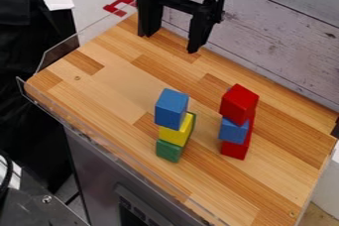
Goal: Move the blue cube from the top of the yellow cube to the left side of the table
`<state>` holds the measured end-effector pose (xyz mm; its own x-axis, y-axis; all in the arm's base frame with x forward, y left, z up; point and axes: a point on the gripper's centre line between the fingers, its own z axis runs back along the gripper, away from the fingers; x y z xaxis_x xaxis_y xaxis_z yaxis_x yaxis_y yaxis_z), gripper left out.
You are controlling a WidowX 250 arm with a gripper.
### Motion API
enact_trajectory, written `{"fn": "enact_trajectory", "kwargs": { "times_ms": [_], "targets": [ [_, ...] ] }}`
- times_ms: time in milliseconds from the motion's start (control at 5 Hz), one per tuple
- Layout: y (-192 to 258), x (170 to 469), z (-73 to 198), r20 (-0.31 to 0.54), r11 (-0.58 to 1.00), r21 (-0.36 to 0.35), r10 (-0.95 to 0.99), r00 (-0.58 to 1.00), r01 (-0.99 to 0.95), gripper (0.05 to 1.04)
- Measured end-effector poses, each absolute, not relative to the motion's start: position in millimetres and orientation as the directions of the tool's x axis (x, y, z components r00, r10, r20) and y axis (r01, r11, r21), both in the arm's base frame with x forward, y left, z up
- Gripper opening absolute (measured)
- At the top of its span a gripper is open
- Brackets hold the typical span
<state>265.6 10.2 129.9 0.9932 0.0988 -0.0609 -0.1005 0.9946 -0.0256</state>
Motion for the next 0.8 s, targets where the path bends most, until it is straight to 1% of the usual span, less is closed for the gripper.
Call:
{"fn": "enact_trajectory", "kwargs": {
  "times_ms": [200, 400, 600, 800],
  "targets": [
    [10, 263, 121, -0.093, 0.994, -0.026, 0.099, 0.991, -0.102, 0.999],
    [4, 252, 116, -0.106, 0.99, -0.045, 0.127, 0.986, -0.133, 0.999],
    [1, 249, 120, -0.088, 0.987, -0.062, 0.145, 0.986, -0.15, 0.999],
    [-3, 244, 123, -0.097, 0.984, -0.077, 0.152, 0.984, -0.16, 0.999]
  ]
}}
